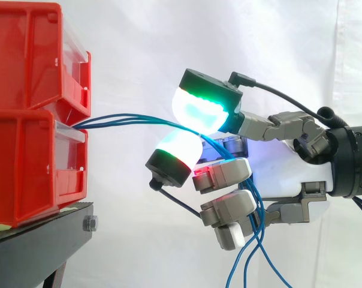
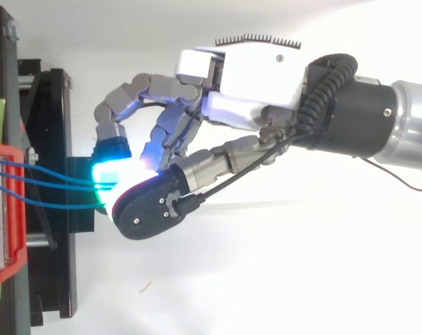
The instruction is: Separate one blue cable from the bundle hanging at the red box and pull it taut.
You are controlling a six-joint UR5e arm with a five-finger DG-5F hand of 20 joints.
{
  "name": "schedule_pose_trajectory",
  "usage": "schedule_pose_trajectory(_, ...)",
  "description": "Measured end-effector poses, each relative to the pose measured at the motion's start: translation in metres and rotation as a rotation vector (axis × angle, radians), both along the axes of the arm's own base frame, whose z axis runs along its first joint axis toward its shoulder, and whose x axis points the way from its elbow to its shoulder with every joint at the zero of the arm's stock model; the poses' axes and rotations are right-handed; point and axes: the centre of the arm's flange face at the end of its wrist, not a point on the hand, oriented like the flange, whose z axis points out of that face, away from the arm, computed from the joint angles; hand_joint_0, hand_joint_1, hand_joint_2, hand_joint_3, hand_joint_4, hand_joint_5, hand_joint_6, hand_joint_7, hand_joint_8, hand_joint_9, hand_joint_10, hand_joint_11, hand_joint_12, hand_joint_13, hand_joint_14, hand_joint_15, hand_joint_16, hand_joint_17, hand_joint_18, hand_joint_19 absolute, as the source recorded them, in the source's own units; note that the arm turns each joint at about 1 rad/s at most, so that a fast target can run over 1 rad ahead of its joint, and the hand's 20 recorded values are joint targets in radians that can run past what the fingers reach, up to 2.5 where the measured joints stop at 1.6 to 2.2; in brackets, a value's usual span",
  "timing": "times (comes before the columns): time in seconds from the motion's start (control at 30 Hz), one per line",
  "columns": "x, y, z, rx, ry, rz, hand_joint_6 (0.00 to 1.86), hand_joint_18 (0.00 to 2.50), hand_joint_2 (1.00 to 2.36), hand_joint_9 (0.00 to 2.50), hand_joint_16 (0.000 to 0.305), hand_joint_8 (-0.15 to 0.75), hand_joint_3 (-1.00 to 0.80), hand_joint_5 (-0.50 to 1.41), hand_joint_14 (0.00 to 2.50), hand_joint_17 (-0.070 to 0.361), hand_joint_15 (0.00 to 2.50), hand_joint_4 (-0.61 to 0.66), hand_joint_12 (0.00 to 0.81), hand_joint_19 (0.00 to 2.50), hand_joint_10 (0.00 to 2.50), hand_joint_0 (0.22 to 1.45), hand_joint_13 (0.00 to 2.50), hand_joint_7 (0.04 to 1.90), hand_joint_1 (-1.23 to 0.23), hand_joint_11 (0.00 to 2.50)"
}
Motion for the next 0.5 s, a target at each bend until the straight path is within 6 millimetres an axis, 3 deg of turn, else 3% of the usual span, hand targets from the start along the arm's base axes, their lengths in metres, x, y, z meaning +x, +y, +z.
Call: schedule_pose_trajectory(0.5,0.0000,0.0000,0.0000,0.000,0.000,0.000,0.93,0.92,1.00,1.03,0.047,0.148,-0.50,-0.17,0.02,0.105,1.52,-0.11,0.314,0.81,0.24,0.67,1.09,1.13,-1.06,1.56)
